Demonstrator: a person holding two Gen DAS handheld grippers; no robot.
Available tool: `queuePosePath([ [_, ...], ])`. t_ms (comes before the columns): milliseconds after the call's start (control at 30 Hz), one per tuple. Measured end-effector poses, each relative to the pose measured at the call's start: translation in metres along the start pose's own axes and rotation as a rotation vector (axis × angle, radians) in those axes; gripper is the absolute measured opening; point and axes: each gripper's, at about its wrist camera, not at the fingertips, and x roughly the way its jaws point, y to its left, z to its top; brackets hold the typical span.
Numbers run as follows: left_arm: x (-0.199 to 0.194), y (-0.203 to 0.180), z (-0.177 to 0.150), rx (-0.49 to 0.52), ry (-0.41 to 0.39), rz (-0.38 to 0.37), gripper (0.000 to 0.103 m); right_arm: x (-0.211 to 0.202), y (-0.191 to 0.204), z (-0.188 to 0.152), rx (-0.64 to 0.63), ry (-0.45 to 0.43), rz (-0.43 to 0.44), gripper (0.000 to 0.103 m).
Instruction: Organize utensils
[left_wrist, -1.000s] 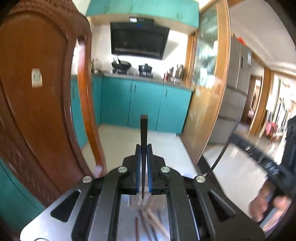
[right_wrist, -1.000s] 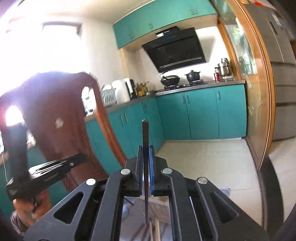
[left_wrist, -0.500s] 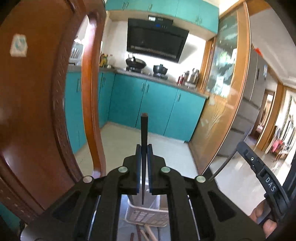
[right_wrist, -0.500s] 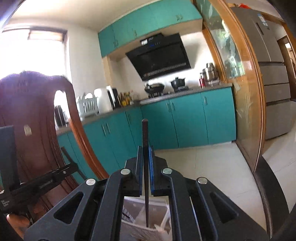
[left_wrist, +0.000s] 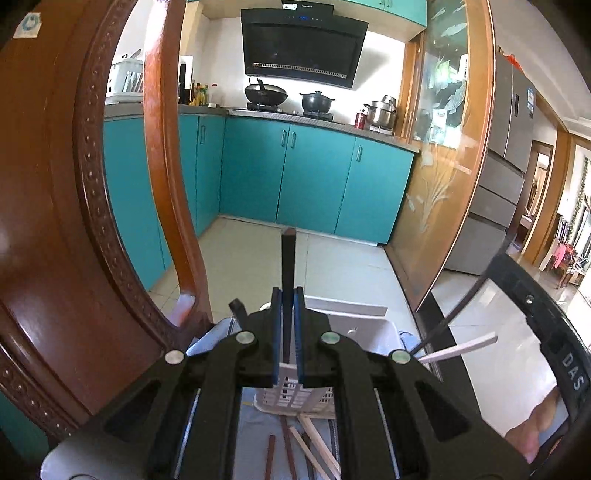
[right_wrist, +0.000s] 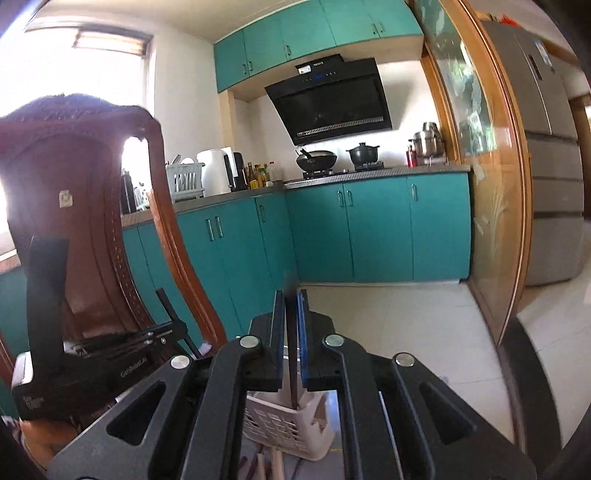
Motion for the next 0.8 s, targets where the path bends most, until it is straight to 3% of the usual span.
queuePosePath([
  [167, -0.009, 0.010, -0.008, -0.015, -0.016, 0.000, 0.007, -0.019, 0.008, -0.007, -0.061, -0.049, 0.007, 0.018],
  [300, -0.022, 0.015, -0.012, -0.010, -0.061, -0.014, 0.007, -0.043, 0.012, -0.015, -0.090, -0.088, 0.099, 0.025],
  [400, -0.033, 0.017, -0.019, 0.011, -0.092, -0.033, 0.007, -0.051, 0.020, -0.030, -0.155, -0.051, 0.144, 0.027],
  [467, -0.038, 0.019, -0.027, 0.025, -0.096, -0.036, 0.007, -0.045, 0.030, -0.049, -0.217, 0.039, 0.156, 0.027],
  [567, -0.038, 0.026, -0.042, 0.015, -0.061, -0.039, 0.012, -0.012, 0.033, -0.081, -0.221, 0.257, 0.146, 0.027],
  [700, -0.021, 0.029, -0.066, 0.048, 0.037, 0.025, 0.018, 0.059, 0.009, -0.144, -0.076, 0.648, 0.087, 0.027],
  [800, -0.002, 0.033, -0.080, 0.054, 0.127, 0.080, 0.018, 0.080, -0.006, -0.166, 0.044, 0.778, 0.096, 0.027],
])
